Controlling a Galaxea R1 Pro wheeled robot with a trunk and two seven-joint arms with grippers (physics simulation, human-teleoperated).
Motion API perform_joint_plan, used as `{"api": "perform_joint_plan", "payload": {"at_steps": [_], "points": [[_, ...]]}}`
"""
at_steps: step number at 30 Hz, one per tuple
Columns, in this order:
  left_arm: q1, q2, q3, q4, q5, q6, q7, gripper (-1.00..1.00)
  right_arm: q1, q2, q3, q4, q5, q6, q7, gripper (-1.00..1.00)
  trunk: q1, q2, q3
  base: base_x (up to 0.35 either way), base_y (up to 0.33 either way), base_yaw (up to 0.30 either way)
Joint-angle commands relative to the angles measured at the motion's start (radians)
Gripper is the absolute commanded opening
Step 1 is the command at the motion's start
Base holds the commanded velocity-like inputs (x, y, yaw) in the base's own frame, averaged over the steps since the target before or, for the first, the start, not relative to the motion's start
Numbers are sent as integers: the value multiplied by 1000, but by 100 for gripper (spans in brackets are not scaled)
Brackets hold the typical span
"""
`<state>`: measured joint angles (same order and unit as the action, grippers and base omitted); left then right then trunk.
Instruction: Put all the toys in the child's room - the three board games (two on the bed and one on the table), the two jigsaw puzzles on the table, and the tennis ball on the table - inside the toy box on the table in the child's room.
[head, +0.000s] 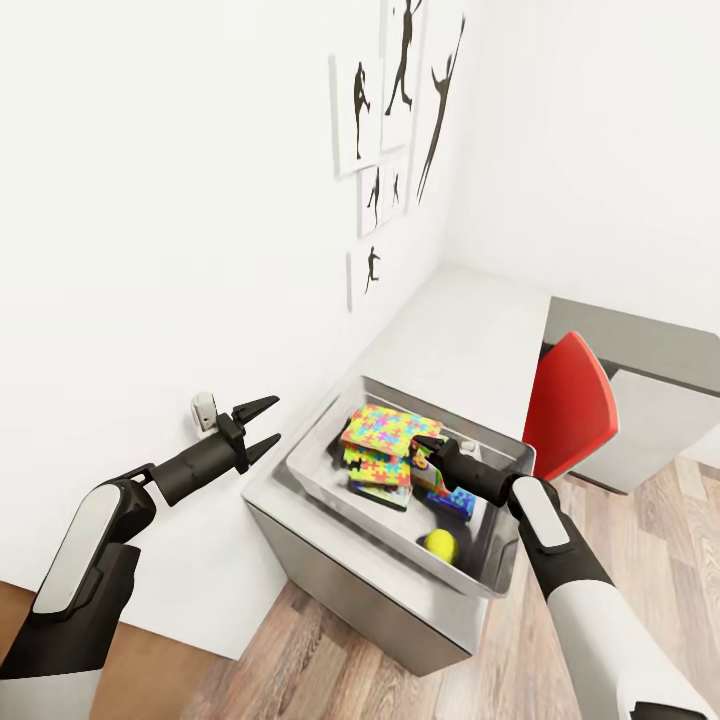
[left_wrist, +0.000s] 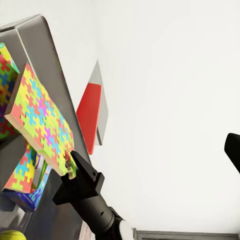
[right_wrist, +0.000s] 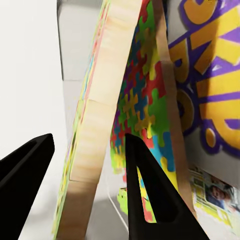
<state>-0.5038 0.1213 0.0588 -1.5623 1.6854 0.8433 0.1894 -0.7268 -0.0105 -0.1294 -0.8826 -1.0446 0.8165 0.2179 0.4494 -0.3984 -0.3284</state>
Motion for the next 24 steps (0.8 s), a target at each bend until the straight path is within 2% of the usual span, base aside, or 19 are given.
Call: {"api": "perform_joint_plan", "payload": {"at_steps": [1, 2, 24], "points": [[-1, 0, 1, -1, 10, 3, 10, 100, -1, 0, -2, 2, 37, 2, 4, -100, 1, -2, -2, 0, 0, 0], [-1, 0, 1, -1, 10, 3, 10, 100, -1, -1, -2, 2, 38, 2, 4, 100, 1, -2, -2, 0, 0, 0], [-1, 0, 1, -1, 10, 3, 10, 100, -2, -5, -2, -4, 40, 5, 3, 100, 1, -2, -3, 0, 0, 0]]}}
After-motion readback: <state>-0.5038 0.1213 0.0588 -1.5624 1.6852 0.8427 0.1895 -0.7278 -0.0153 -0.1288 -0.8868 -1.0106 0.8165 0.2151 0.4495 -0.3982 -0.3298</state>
